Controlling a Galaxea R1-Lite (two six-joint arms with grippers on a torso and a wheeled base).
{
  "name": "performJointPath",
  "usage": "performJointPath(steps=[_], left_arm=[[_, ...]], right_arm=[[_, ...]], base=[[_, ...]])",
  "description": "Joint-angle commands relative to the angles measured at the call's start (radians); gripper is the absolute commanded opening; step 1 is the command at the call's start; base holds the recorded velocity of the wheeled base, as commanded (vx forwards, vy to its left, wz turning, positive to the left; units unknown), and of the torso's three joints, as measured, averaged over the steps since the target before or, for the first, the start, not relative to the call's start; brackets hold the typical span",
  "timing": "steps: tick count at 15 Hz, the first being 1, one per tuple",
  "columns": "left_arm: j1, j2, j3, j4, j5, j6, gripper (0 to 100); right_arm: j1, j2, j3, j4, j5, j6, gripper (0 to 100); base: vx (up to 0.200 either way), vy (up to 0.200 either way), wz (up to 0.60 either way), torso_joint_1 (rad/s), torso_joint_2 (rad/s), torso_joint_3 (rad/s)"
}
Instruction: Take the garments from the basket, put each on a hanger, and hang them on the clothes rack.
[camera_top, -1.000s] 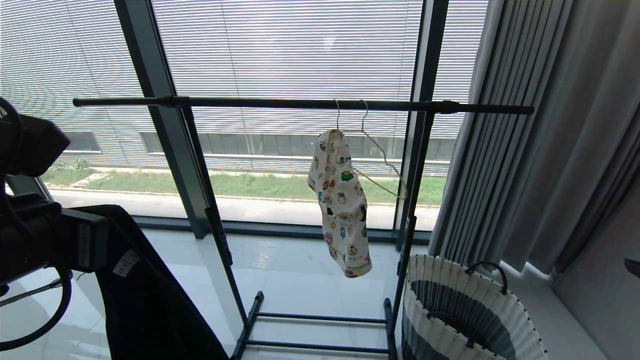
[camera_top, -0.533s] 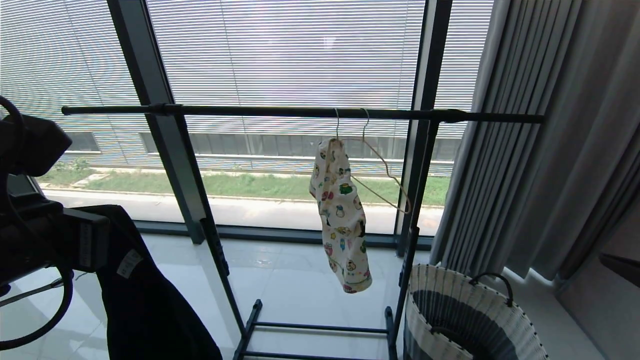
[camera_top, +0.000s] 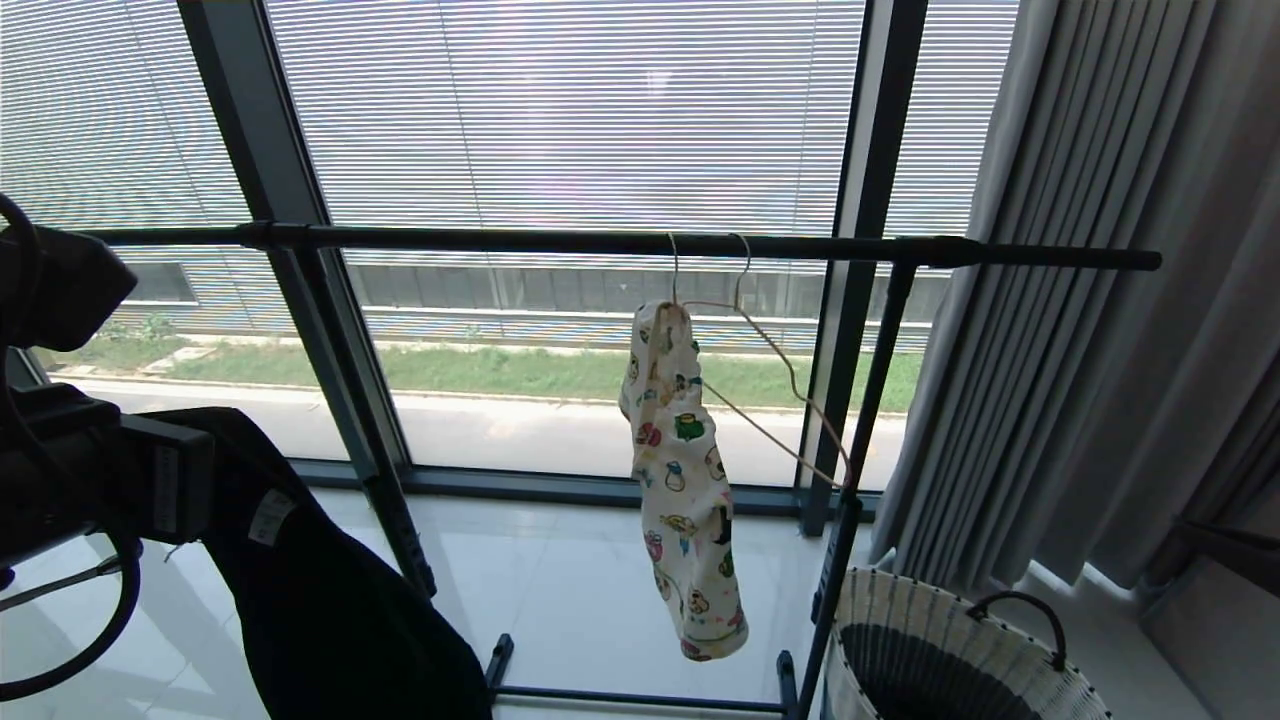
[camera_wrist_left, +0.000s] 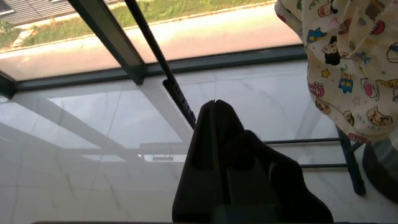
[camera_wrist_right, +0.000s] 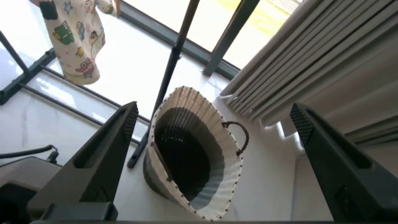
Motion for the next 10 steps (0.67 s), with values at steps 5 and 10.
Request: performJointPath(steps=[5, 10], left_arm=[[0.000, 0.002, 0.000, 0.000, 0.000, 0.000, 0], [0.000, 0.002, 0.002, 0.000, 0.000, 0.000, 0]], right_arm=[[0.002, 0.057, 0.002, -0.066, 0.001, 0.002, 100], [0.002, 0.071, 0.005, -0.079, 0.001, 0.002, 100]], base=[[0.120, 0.080, 0.00, 0.000, 0.00, 0.000], [0.000, 0.000, 0.00, 0.000, 0.00, 0.000]])
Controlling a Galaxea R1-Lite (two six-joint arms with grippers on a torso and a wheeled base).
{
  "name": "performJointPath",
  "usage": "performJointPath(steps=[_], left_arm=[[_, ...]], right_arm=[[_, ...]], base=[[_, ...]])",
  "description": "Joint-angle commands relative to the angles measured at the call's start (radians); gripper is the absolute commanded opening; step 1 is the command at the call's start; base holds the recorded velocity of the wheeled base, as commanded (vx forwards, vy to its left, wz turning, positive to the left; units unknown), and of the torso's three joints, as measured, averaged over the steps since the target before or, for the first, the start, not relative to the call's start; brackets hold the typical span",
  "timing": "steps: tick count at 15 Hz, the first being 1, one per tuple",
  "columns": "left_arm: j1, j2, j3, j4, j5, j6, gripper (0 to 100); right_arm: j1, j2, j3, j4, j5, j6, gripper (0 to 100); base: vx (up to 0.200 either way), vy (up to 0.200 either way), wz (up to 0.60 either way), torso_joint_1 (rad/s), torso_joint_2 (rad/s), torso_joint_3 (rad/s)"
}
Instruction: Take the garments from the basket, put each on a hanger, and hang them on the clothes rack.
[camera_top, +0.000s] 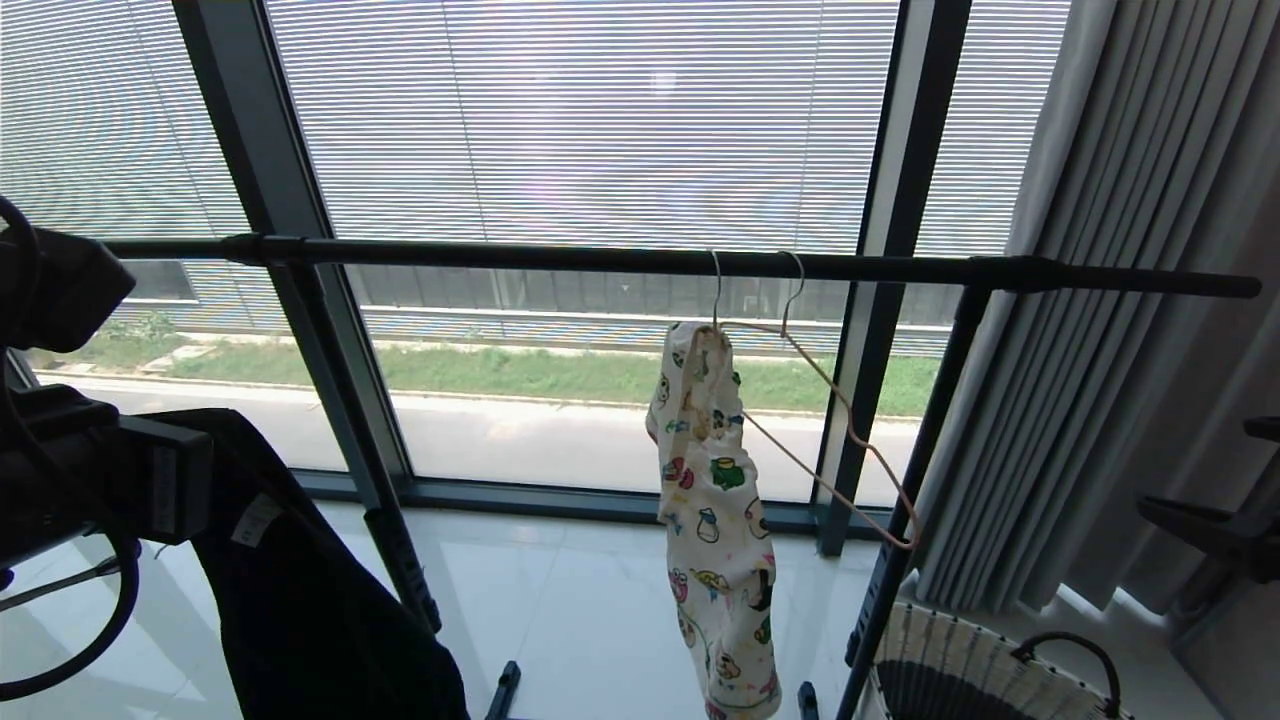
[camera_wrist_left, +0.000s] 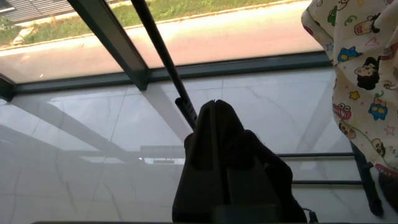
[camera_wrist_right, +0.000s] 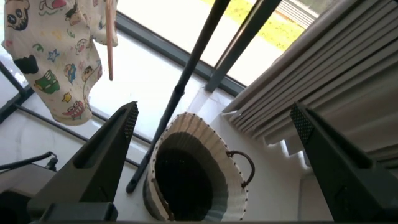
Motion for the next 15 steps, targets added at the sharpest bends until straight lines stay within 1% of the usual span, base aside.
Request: performJointPath(steps=[1, 2, 5, 7, 10, 12, 15], left_arm=[[0.000, 0.005, 0.000, -0.001, 0.000, 0.000, 0], [0.000, 0.006, 0.000, -0.001, 0.000, 0.000, 0], [0.000, 0.009, -0.002, -0.001, 0.000, 0.000, 0], [0.000, 0.009, -0.003, -0.001, 0.000, 0.002, 0], [0.000, 0.006, -0.003, -0.001, 0.000, 0.002, 0], [0.000, 0.006, -0.002, -0.001, 0.000, 0.000, 0], [0.000, 0.000, -0.002, -0.002, 0.000, 0.002, 0]], right_arm=[[0.000, 0.022, 0.000, -0.017, 0.000, 0.001, 100], [0.000, 0.030, 0.000, -0.029, 0.000, 0.004, 100], [0.004, 0.097, 0.000, -0.127, 0.003, 0.008, 100], [0.009, 0.133, -0.002, -0.184, 0.015, 0.016, 100], [0.024, 0.149, -0.003, -0.198, 0.015, 0.022, 100], [0.058, 0.146, -0.002, -0.198, 0.015, 0.034, 100], [0.147, 0.142, 0.000, -0.195, 0.014, 0.042, 100]], base=[[0.000, 0.000, 0.00, 0.000, 0.00, 0.000], [0.000, 0.000, 0.00, 0.000, 0.00, 0.000], [0.000, 0.000, 0.00, 0.000, 0.00, 0.000], [0.200, 0.000, 0.00, 0.000, 0.00, 0.002], [0.200, 0.000, 0.00, -0.001, 0.00, 0.006], [0.200, 0.000, 0.00, 0.010, 0.00, 0.002], [0.000, 0.000, 0.00, 0.000, 0.00, 0.000]])
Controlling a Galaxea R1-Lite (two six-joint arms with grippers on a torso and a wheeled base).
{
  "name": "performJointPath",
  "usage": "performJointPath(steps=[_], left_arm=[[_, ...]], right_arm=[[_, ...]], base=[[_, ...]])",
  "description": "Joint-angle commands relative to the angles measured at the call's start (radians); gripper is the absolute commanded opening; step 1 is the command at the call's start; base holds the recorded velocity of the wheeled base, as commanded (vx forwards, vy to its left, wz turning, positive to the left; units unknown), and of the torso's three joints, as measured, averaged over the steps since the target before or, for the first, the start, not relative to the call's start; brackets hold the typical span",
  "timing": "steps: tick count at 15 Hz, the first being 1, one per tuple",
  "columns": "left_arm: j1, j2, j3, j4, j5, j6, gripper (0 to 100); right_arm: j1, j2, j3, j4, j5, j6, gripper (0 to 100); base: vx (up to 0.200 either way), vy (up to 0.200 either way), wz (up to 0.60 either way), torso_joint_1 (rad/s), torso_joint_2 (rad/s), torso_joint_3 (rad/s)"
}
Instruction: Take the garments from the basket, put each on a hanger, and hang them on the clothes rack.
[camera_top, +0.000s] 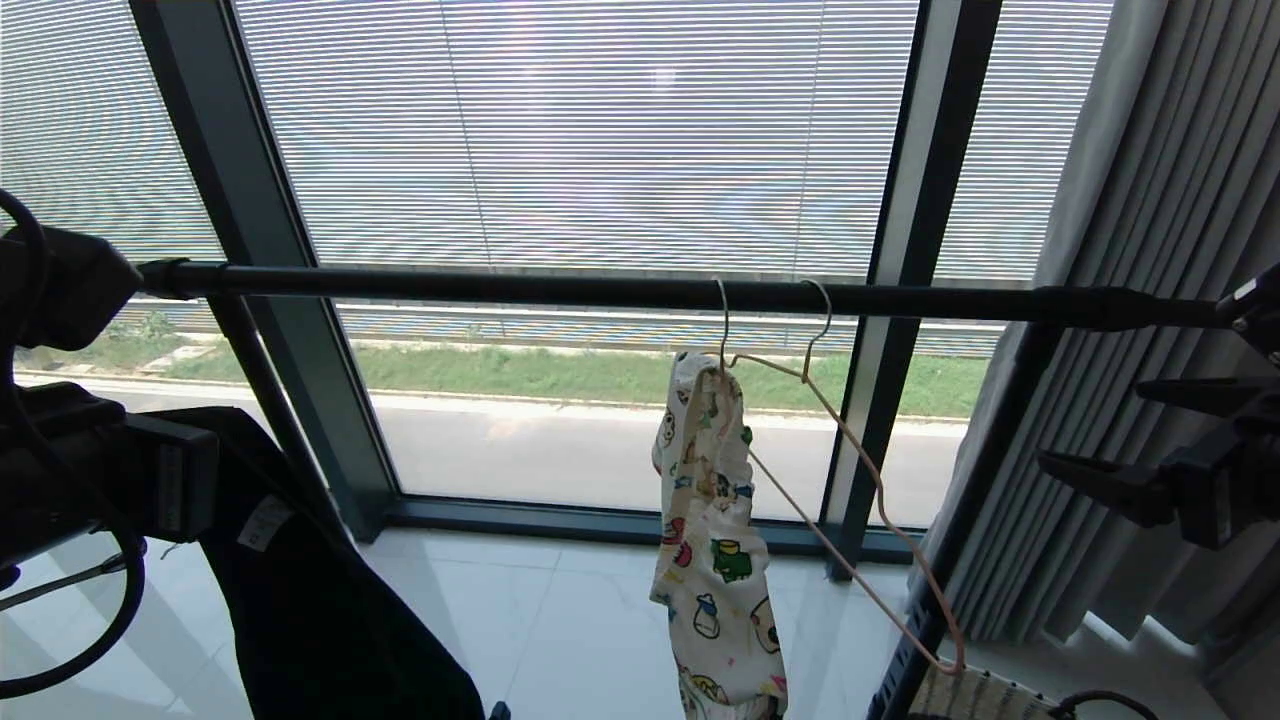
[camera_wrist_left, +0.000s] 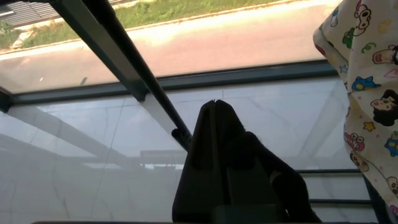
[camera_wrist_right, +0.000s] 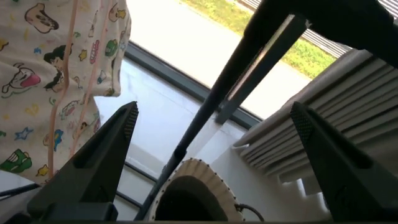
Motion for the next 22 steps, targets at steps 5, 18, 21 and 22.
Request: performJointPath(steps=[5, 18, 21, 22], left_arm=[[0.000, -0.010, 0.000, 0.001, 0.001, 0.000, 0], [-0.001, -0.013, 0.005, 0.001, 0.001, 0.000, 0], [0.000, -0.016, 0.005, 0.001, 0.001, 0.000, 0], [0.000, -0.016, 0.005, 0.001, 0.001, 0.000, 0]], right_arm=[[0.249, 0.032, -0.001, 0.006, -0.021, 0.062, 100], [0.221, 0.057, 0.004, 0.008, -0.130, 0.154, 100], [0.250, 0.121, -0.058, 0.046, -0.194, 0.341, 100], [0.270, 0.132, -0.065, 0.052, -0.212, 0.361, 100]], base=[[0.000, 0.000, 0.00, 0.000, 0.00, 0.000], [0.000, 0.092, 0.00, 0.001, 0.00, 0.001], [0.000, 0.000, 0.00, 0.000, 0.00, 0.000], [0.000, 0.000, 0.00, 0.000, 0.00, 0.000]])
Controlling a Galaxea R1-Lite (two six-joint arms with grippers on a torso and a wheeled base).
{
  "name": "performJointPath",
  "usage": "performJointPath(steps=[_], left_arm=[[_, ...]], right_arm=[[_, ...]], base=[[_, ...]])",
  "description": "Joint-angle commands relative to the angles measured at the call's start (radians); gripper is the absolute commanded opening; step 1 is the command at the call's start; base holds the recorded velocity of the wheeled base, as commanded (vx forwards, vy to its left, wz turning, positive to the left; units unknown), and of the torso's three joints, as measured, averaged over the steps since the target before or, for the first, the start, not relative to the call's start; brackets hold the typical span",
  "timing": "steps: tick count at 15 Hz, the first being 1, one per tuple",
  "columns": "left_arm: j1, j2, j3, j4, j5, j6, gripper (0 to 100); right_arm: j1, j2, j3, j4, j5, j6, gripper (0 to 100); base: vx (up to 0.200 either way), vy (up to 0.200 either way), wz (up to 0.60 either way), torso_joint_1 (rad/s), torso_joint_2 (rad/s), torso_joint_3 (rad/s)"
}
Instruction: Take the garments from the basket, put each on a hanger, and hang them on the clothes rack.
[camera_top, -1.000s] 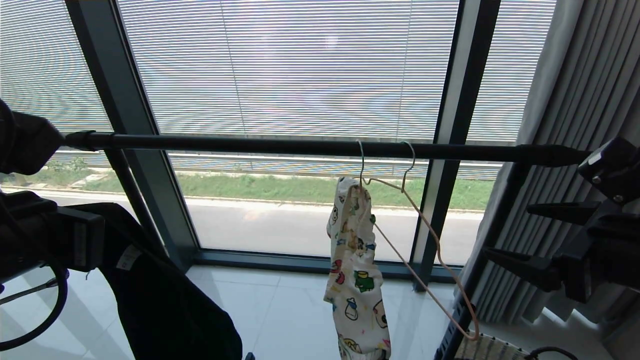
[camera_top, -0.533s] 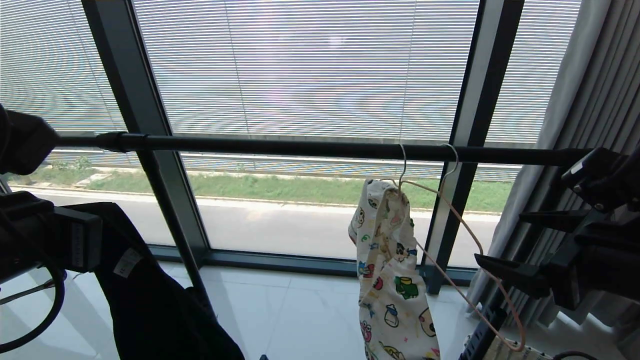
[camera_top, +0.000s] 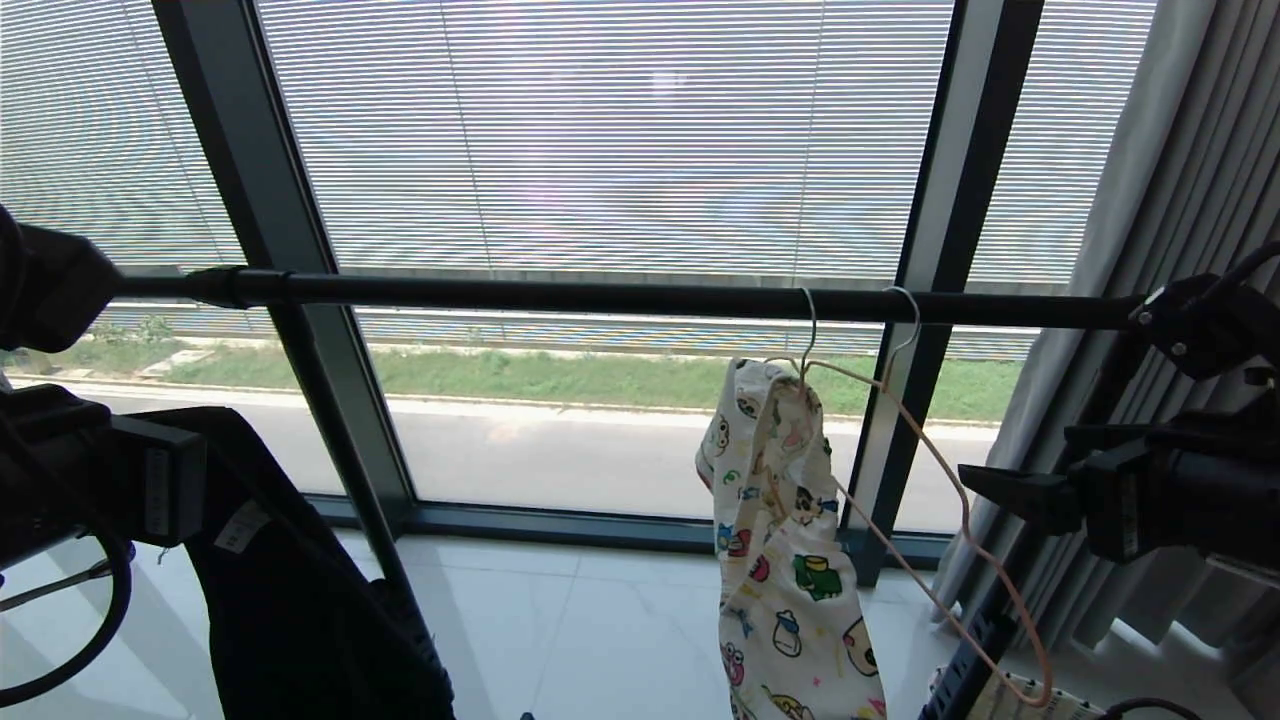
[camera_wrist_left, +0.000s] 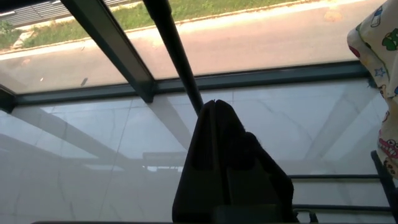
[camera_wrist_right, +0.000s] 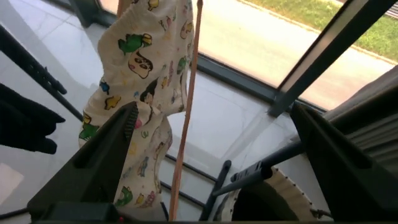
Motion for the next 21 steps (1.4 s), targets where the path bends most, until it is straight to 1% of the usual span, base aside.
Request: performJointPath(steps=[1, 3, 5, 6, 7, 8, 10, 11, 15, 18, 21], left_arm=[[0.000, -0.002, 0.000, 0.000, 0.001, 0.000, 0], [0.000, -0.002, 0.001, 0.000, 0.001, 0.000, 0], [0.000, -0.002, 0.001, 0.000, 0.001, 0.000, 0], [0.000, -0.002, 0.001, 0.000, 0.001, 0.000, 0], [0.000, -0.003, 0.001, 0.000, 0.001, 0.000, 0], [0.000, -0.003, 0.001, 0.000, 0.001, 0.000, 0], [0.000, -0.003, 0.001, 0.000, 0.001, 0.000, 0], [0.000, -0.003, 0.001, 0.000, 0.001, 0.000, 0], [-0.001, -0.002, 0.001, 0.000, 0.001, 0.000, 0], [0.000, -0.002, 0.001, 0.000, 0.001, 0.000, 0], [0.000, -0.002, 0.001, 0.000, 0.001, 0.000, 0]], right_arm=[[0.074, 0.062, -0.030, 0.016, -0.057, 0.045, 100], [0.116, 0.103, -0.030, 0.020, -0.104, 0.073, 100], [0.125, 0.149, -0.031, 0.025, -0.146, 0.102, 100], [0.125, 0.191, -0.033, 0.023, -0.192, 0.126, 100], [0.125, 0.202, -0.033, 0.025, -0.201, 0.136, 100], [0.123, 0.238, -0.050, 0.020, -0.215, 0.189, 100], [0.123, 0.280, -0.093, 0.020, -0.227, 0.255, 100], [0.123, 0.291, -0.105, 0.023, -0.230, 0.275, 100], [0.123, 0.300, -0.102, 0.025, -0.230, 0.287, 100], [0.123, 0.327, -0.102, 0.025, -0.231, 0.321, 100], [0.123, 0.337, -0.102, 0.025, -0.241, 0.324, 100]], base=[[0.000, 0.000, 0.00, 0.000, 0.00, 0.000], [0.000, 0.000, 0.00, 0.000, 0.00, 0.000], [0.000, 0.000, 0.00, 0.000, 0.00, 0.000], [0.000, 0.000, 0.00, 0.000, 0.00, 0.000], [0.000, 0.000, 0.00, 0.000, 0.00, 0.000], [0.000, 0.000, 0.00, 0.000, 0.00, 0.000], [0.000, 0.000, 0.00, 0.000, 0.00, 0.000], [0.000, 0.000, 0.00, 0.000, 0.00, 0.000], [0.000, 0.000, 0.00, 0.000, 0.00, 0.000], [0.000, 0.000, 0.00, 0.000, 0.00, 0.000], [0.000, 0.000, 0.00, 0.000, 0.00, 0.000]])
